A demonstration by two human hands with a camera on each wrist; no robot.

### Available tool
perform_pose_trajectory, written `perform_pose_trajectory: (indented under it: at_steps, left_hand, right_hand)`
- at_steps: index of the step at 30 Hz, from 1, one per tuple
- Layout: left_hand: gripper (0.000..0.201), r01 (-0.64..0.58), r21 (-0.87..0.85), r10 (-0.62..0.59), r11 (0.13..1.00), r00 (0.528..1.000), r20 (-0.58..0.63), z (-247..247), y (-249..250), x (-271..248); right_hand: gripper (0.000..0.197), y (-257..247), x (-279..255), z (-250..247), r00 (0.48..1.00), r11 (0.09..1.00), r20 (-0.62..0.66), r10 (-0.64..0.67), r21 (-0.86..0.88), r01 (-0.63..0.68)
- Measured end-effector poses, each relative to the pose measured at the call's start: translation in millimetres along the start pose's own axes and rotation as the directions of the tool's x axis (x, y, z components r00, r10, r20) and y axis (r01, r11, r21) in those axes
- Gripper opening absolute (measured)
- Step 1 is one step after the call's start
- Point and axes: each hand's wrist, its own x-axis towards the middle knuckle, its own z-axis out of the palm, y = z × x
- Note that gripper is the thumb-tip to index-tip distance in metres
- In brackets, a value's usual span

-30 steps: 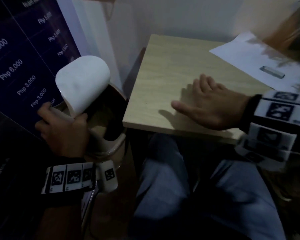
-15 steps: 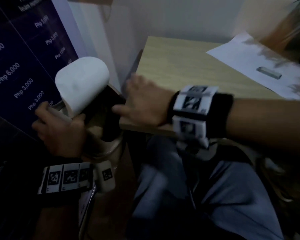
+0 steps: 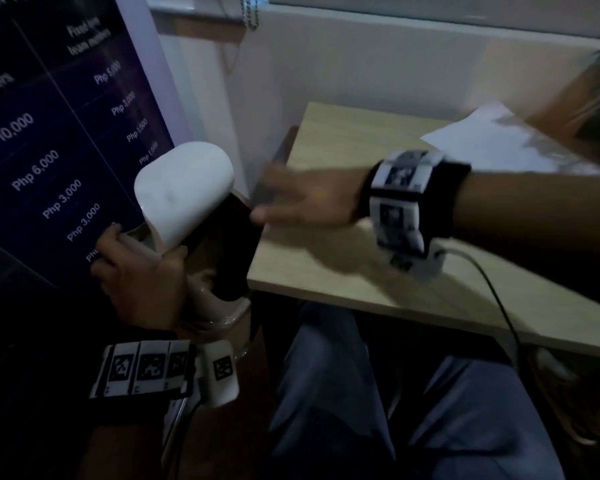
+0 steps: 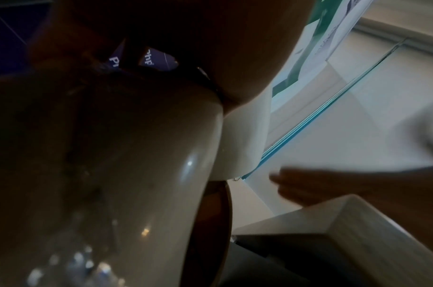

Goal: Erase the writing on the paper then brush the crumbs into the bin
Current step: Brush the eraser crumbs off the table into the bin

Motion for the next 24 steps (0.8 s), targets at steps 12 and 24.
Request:
perform_pose_trajectory:
  at_steps: [12,24]
  left_hand:
    - [0.086,0.055,0.023,-0.057,0.998,0.996,0.07,16,5,18]
    - [0.085,0.049,0.043,-0.054,0.998,0.992,0.115,26,15,34]
  right_hand:
    - [0.1,17,-2,4,0.963,0.964,0.268,0.006,-0.258,0.066]
    - [0.072,146,106,-77,0.913,0.885,-0.136,0.385,-0.227,-0.407]
